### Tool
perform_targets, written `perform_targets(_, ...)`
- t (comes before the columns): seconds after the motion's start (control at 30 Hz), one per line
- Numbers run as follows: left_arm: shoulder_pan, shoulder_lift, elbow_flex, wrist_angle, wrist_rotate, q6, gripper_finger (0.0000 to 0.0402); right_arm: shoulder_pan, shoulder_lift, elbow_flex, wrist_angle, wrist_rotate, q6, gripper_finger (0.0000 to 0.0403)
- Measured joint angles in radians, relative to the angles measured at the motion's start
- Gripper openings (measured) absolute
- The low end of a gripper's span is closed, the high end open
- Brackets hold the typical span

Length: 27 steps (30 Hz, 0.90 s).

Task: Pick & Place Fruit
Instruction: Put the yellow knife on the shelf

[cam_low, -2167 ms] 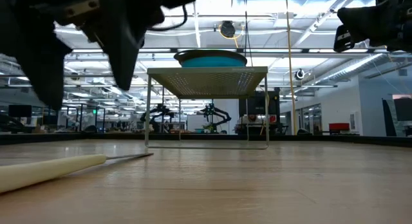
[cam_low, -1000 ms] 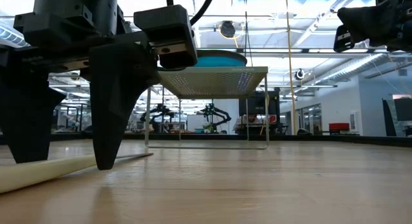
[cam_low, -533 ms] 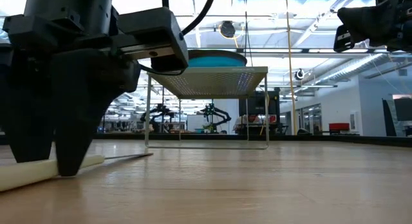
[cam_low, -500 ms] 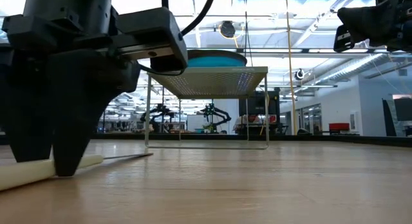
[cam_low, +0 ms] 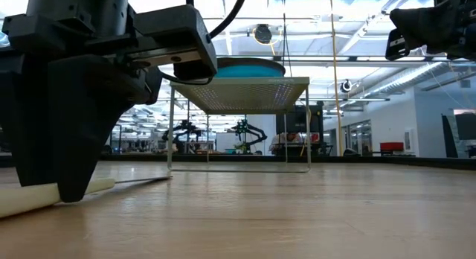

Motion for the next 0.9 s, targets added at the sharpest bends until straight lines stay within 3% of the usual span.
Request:
perform_targets(0.53, 0.0, -0.044, -0.002, 0.021, -0.087, 0.099, 0.0051, 0.0, 0.0, 0.0, -0.002, 0.0, 0.0, 0.0)
perform_targets(0.7, -0.002, -0.045, -0.002, 0.08, -0.095, 0.222, 0.0051, 0.0, 0.0, 0.0, -0.001, 0.001, 0.0, 0.0)
perform_targets(0.9, -0.003, -0.045, -0.001, 0.266, -0.153, 0.426, 0.0051, 0.0, 0.0, 0.0, -0.001, 0.0, 0.0, 0.0)
